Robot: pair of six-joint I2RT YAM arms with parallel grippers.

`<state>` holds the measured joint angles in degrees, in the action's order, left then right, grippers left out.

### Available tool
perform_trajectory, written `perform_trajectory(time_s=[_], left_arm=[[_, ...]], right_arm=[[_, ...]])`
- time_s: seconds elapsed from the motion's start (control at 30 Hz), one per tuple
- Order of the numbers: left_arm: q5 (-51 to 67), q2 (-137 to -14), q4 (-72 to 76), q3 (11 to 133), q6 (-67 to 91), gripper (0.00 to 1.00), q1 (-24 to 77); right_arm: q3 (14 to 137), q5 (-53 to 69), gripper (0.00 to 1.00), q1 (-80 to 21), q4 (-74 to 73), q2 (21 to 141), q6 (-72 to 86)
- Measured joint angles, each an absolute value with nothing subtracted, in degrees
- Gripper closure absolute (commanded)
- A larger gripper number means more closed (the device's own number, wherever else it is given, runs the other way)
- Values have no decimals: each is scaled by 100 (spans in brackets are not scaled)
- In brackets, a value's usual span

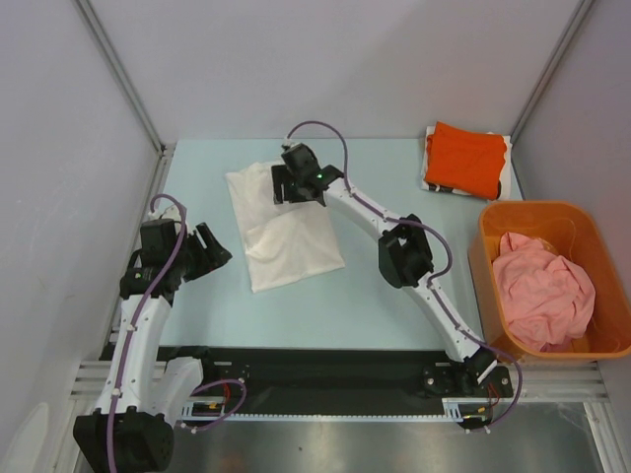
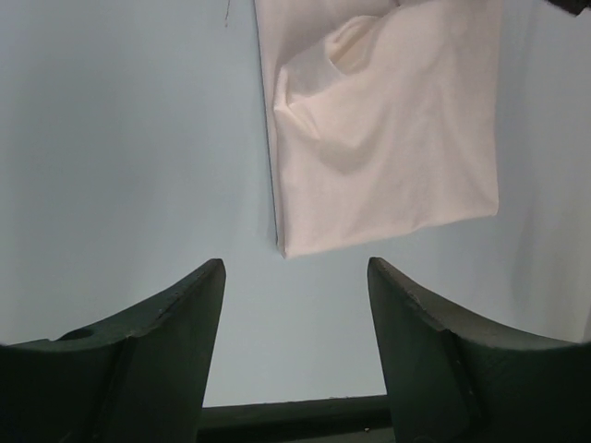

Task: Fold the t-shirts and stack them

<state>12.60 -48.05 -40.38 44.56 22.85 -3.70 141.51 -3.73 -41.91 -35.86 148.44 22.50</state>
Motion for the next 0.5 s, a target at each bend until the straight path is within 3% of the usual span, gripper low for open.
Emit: perform_trajectory(time_s=[0.17, 0.5], left_arm=[[1212, -4838, -4040, 4456, 2285, 31, -366], [1168, -4899, -4040, 4456, 2287, 29, -346]], right_arm=[[13576, -95, 24, -3719, -2818, 14258, 2700], [9679, -104, 19, -3726, -2110, 11190, 2722]])
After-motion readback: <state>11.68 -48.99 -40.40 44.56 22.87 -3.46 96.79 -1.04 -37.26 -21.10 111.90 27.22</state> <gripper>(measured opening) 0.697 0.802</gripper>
